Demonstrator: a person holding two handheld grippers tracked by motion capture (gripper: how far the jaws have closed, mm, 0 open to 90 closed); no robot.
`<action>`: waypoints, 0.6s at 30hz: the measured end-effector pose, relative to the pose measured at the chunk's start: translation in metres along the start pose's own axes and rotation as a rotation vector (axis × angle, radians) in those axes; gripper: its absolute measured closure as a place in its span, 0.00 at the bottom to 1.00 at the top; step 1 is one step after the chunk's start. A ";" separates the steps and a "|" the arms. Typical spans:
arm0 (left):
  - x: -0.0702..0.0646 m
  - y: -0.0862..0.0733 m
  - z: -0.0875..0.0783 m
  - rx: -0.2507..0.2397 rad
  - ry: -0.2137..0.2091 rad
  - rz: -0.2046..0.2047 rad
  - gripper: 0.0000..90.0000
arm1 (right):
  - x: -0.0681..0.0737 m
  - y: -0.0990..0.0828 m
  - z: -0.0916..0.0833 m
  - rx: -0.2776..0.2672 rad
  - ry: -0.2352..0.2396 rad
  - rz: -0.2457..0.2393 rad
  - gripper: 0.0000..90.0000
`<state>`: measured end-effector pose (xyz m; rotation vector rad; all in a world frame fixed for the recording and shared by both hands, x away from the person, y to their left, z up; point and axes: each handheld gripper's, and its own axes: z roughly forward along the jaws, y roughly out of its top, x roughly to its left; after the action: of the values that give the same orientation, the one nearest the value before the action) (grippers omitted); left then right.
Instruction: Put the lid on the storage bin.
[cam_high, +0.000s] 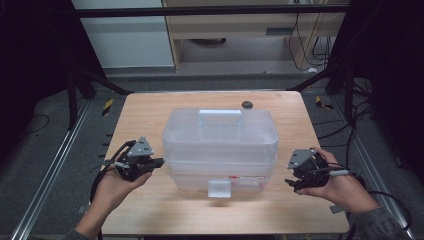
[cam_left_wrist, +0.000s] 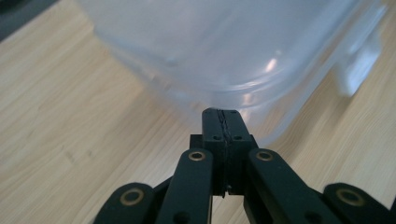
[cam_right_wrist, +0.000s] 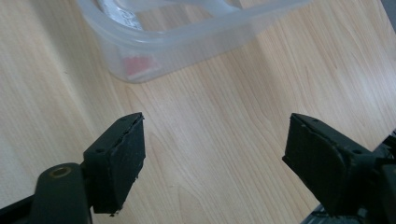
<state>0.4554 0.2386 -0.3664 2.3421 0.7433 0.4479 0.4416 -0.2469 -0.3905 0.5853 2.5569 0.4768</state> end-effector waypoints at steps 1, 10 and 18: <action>0.005 -0.004 0.000 0.010 0.005 -0.013 0.99 | -0.001 -0.001 0.000 0.003 -0.005 0.004 0.22; 0.045 -0.037 0.015 0.068 0.108 -0.098 1.00 | -0.023 -0.013 0.025 0.044 -0.073 0.126 0.23; 0.061 -0.051 0.035 0.079 0.183 -0.124 0.75 | -0.038 -0.015 0.052 0.046 -0.127 0.267 0.22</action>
<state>0.5001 0.2918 -0.4182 2.3323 1.0033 0.5929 0.4933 -0.2661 -0.4259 0.9501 2.3854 0.4548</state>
